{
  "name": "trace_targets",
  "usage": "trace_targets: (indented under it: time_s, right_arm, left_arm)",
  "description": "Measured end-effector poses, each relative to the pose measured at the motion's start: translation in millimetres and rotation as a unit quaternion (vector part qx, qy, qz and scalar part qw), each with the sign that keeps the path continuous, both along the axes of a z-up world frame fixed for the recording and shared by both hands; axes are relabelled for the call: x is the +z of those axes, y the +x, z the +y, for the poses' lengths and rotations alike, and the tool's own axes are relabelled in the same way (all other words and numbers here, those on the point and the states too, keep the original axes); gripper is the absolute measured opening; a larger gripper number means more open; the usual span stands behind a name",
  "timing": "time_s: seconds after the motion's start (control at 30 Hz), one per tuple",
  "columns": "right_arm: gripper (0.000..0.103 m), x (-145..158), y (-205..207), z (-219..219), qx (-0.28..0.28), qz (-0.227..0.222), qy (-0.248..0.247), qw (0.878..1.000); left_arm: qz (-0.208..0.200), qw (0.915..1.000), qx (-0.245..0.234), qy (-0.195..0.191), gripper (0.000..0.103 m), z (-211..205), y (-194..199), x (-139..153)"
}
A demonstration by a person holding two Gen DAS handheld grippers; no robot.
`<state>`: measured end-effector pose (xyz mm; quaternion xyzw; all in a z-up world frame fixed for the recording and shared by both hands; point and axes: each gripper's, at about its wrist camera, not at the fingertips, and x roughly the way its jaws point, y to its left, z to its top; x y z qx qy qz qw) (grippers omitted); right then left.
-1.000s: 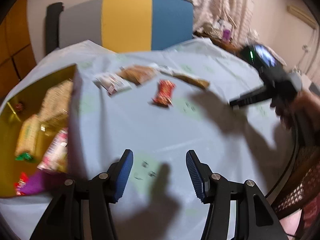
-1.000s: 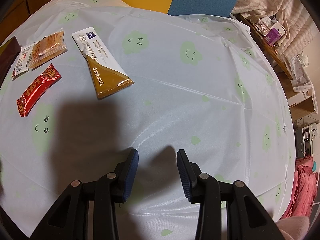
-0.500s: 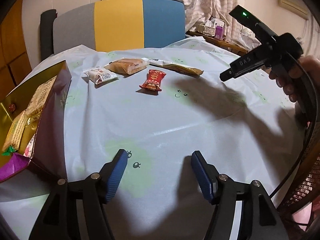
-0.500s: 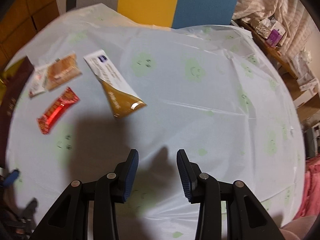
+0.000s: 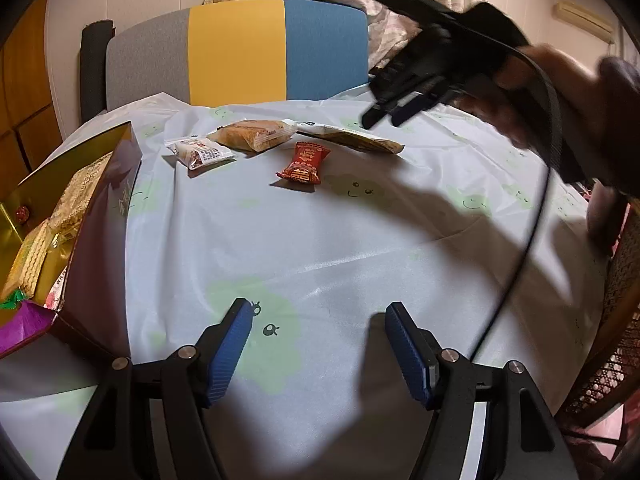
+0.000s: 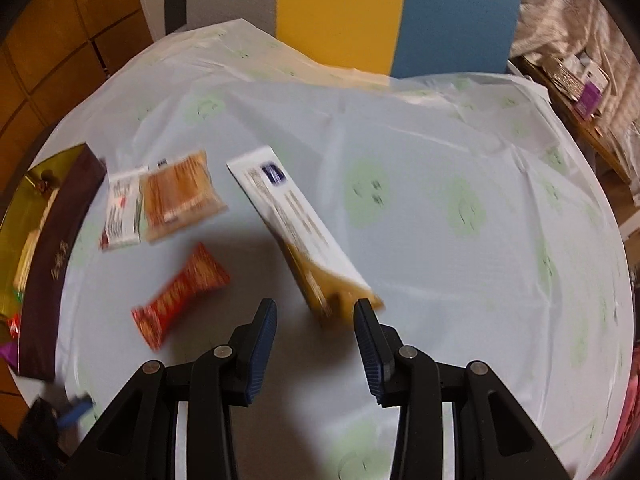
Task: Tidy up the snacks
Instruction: 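Close the right tool on the white-and-brown milk powder stick pack, then lift the stick pack with right tool while left tool reaches the red wrapped bar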
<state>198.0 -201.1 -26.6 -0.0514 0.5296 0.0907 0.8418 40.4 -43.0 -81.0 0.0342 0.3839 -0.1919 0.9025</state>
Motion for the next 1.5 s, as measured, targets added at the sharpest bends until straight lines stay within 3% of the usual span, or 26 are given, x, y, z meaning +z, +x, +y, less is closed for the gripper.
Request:
trace_targets:
  time_s: [0.23,0.33,0.47,0.63,0.7,0.77,0.83,0.93,1.2,1.5]
  right_arm:
    - [0.047,-4,38,26,0.035,0.011,-0.016,0.999]
    - [0.056,-10,50,33,0.048,0.019,-0.031,0.998]
    - [0.056,-19,62,38,0.057,0.035,-0.033,0.997]
    - [0.056,-38,75,34,0.046,0.058,-0.034,0.997]
    - [0.041,-42,76,28,0.037,0.058,-0.02,0.997]
    - [0.033,-40,71,23,0.028,0.058,-0.016,0.998]
    - [0.032,-40,61,21,0.033,0.062,-0.029,0.997]
    - [0.032,-41,38,18,0.038,0.067,-0.052,0.996]
    - [0.033,-47,-15,-9,0.014,0.087,-0.056,0.995]
    - [0.034,-54,-22,-32,0.002,0.076,-0.021,0.997]
  left_arm:
    - [-0.001,1.0,0.0,-0.002,0.069,-1,-1,0]
    - [-0.002,1.0,0.001,-0.002,0.069,-1,-2,0]
    - [-0.002,1.0,0.001,-0.002,0.069,-1,-2,0]
    - [-0.002,1.0,0.001,-0.002,0.069,-1,-2,0]
    - [-0.002,1.0,0.001,-0.002,0.069,-2,-2,0]
    - [-0.003,1.0,0.001,-0.001,0.069,-2,-2,0]
    - [-0.003,1.0,0.001,-0.002,0.069,-2,-2,0]
    - [-0.003,1.0,0.002,-0.003,0.069,-2,-3,0]
    - [-0.004,1.0,0.002,-0.002,0.069,-2,-2,0]
    - [0.003,1.0,0.004,0.007,0.069,-4,1,1]
